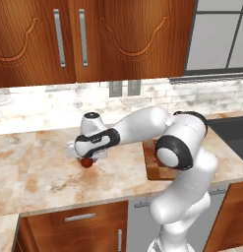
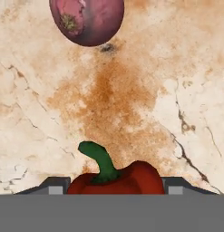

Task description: Place the avocado, onion, tomato, and bell pepper on the cutting board.

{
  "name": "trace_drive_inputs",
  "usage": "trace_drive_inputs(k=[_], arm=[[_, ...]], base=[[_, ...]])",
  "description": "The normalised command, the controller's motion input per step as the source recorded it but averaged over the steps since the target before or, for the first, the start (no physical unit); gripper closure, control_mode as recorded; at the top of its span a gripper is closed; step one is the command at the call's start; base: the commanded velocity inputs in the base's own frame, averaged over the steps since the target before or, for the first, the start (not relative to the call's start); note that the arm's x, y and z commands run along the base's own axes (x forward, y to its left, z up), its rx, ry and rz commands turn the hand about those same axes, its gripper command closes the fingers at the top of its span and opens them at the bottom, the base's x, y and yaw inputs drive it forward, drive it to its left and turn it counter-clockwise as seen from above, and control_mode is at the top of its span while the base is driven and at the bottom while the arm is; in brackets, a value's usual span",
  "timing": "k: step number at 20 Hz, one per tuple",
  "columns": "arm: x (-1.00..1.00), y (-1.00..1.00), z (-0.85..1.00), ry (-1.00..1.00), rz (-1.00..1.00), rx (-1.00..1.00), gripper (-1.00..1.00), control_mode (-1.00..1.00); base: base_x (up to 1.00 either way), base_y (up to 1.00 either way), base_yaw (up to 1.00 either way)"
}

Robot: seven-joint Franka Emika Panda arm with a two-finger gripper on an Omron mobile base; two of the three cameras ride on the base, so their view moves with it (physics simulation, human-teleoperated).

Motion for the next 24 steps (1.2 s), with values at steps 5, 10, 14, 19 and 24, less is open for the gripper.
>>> trace_drive_inputs(k=[5,10,14,19,24], arm=[[-0.65,-0.59,0.55,-0.14,0.0,0.0,1.0,-1.0],[-0.62,-0.64,0.55,-0.1,0.0,0.0,1.0,-1.0],[-0.59,-0.74,0.61,-0.11,0.0,0.0,1.0,-1.0],[-0.58,-0.78,0.74,-0.09,0.0,0.0,1.0,-1.0],[-0.49,-0.74,0.89,-0.06,0.0,0.0,1.0,-1.0]], base=[[0.0,0.0,0.0],[0.0,0.0,0.0],[0.0,0.0,0.0],[0.0,0.0,0.0],[0.0,0.0,0.0]])
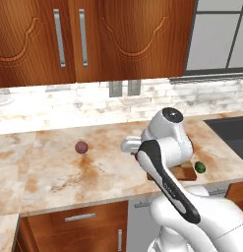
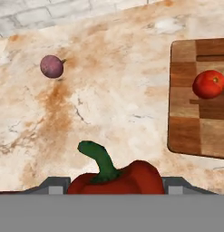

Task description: Place the avocado, onion, tomato, and bell pepper on the cutting board.

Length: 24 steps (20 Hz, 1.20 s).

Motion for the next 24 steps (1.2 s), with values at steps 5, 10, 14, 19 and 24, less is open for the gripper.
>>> trace_drive_inputs(k=[5,10,14,19,24], arm=[[-0.32,-0.75,0.64,-0.11,0.0,-0.05,1.0,-1.0],[-0.26,-0.7,0.4,-0.14,0.0,-0.06,1.0,-1.0],[-0.22,-0.57,0.22,-0.08,0.0,-0.05,1.0,-1.0],[-0.08,-0.59,0.18,-0.04,0.0,-0.05,1.0,-1.0],[0.05,-0.42,0.02,0.0,0.0,-0.01,1.0,-1.0]], base=[[0.0,0.0,0.0],[0.0,0.0,0.0],[0.0,0.0,0.0],[0.0,0.0,0.0],[0.0,0.0,0.0]])
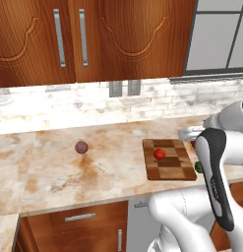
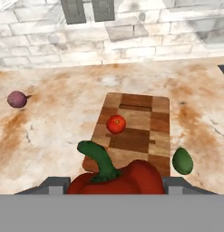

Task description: Place the avocado, onion, tomato, and bell pepper on the cutting board.

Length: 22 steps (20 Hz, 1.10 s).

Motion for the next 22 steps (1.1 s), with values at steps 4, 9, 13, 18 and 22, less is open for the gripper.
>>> trace_drive_inputs(k=[4,9,13,18,22], arm=[[0.39,-0.07,0.0,0.0,0.0,0.0,1.0,-1.0],[0.26,-0.21,-0.01,0.0,0.0,0.0,1.0,-1.0],[0.15,-0.33,-0.1,0.02,0.0,0.0,1.0,-1.0],[0.16,-0.32,-0.35,0.08,0.0,0.0,1.0,-1.0],[0.21,-0.26,-0.56,0.13,0.0,-0.01,1.0,-1.0]], base=[[0.0,0.0,0.0],[0.0,0.0,0.0],[0.0,0.0,0.0],[0.0,0.0,0.0],[0.0,0.0,0.0]])
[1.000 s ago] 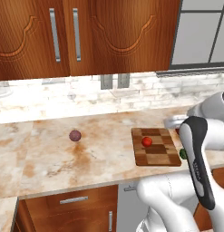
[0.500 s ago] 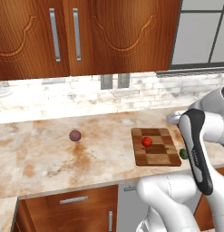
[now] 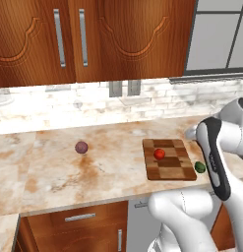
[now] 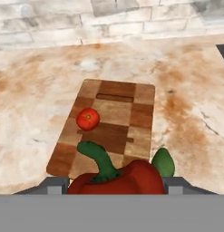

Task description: Place the avocado, onion, tomato, and bell pepper on the cutting board.

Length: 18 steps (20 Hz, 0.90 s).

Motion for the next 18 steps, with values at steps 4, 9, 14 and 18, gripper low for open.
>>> trace_drive_inputs(k=[4,9,14,18], arm=[[0.33,-0.17,-0.37,0.09,0.0,-0.01,1.0,-1.0],[0.52,-0.09,-0.12,0.04,0.0,0.0,1.0,-1.0],[0.43,-0.07,-0.29,0.08,0.0,0.0,1.0,-1.0],[0.4,-0.15,-0.44,0.1,0.0,0.0,1.0,-1.0]], base=[[0.0,0.0,0.0],[0.0,0.0,0.0],[0.0,0.0,0.0],[0.0,0.0,0.0]])
